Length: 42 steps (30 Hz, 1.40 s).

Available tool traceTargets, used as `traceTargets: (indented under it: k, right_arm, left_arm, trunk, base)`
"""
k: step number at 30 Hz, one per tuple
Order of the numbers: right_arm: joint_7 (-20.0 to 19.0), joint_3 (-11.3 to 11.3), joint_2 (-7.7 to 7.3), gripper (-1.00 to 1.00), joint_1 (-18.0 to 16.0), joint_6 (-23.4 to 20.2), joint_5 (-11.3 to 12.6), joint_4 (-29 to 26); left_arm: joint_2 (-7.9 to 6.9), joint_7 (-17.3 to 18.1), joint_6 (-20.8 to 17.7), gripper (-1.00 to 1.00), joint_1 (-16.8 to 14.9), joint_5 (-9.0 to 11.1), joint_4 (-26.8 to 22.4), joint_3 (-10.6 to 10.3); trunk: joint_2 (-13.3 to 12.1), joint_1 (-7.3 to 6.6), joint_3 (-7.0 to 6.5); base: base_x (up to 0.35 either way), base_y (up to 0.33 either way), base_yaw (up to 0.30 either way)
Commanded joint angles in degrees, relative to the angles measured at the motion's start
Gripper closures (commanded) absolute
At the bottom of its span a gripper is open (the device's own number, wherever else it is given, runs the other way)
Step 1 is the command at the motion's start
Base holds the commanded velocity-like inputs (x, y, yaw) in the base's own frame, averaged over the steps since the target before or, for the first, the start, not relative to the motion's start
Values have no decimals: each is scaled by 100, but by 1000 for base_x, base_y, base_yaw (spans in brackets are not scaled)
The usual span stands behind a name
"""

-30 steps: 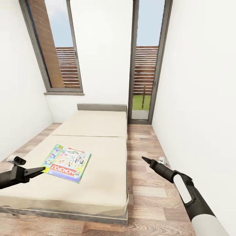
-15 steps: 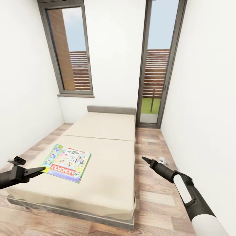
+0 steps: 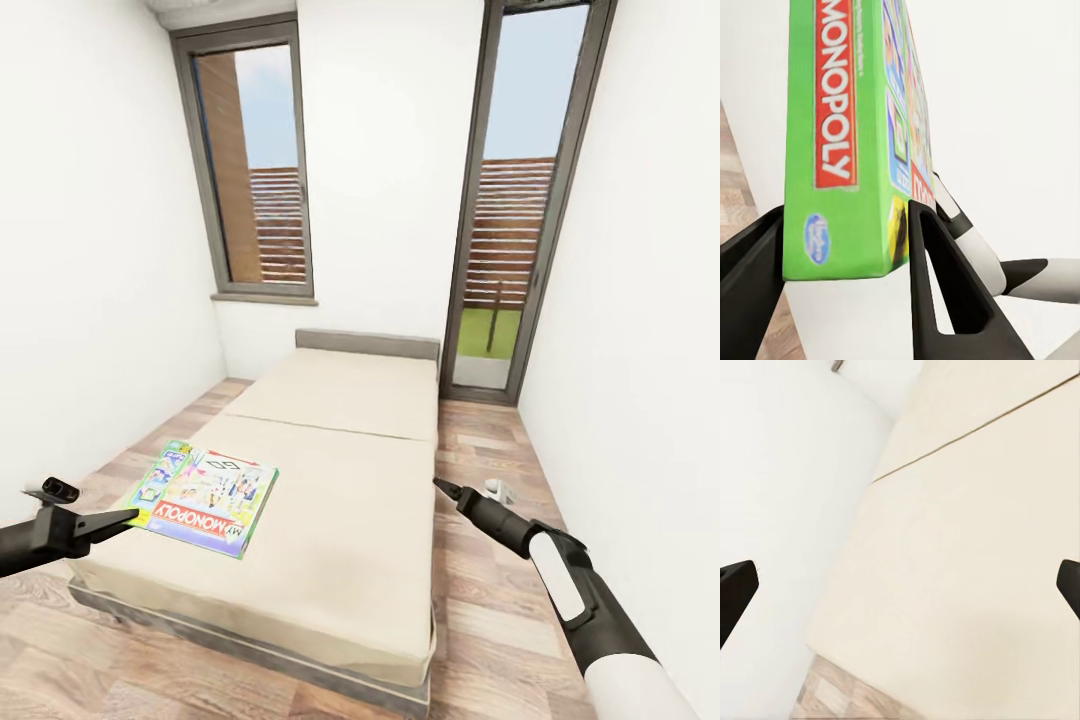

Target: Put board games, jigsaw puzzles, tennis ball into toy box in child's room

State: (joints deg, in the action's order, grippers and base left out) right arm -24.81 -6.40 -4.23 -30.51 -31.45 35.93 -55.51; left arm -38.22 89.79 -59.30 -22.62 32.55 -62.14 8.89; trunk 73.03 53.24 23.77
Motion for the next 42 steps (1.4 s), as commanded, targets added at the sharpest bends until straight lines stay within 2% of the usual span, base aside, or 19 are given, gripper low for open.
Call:
traceTargets:
  k: [1,21,36,42]
  right_arm:
    - [-7,-12,1,-100,-3,-45,28,-4]
    - [-7,-11,10,-100,-3,-45,37,-4]
    - [-9,-10,10,-100,-4,-45,37,-4]
    - [-7,-10,10,-100,-2,-45,37,-4]
  left_arm:
    - [-1,21,-55,100,-5,7,0,-2]
    - [3,21,-55,100,-5,6,-1,-2]
    - [8,21,-55,100,-5,6,-9,-3]
    - [8,21,-55,100,-5,6,-9,-72]
  trunk:
    - [-38,-23,-20]
    - [-840,-462,-518]
    - [-1442,-791,-792]
    - [-1682,-923,-899]
  base:
    - [0,0,191]
    - [0,0,197]
    - [0,0,15]
    - [0,0,0]
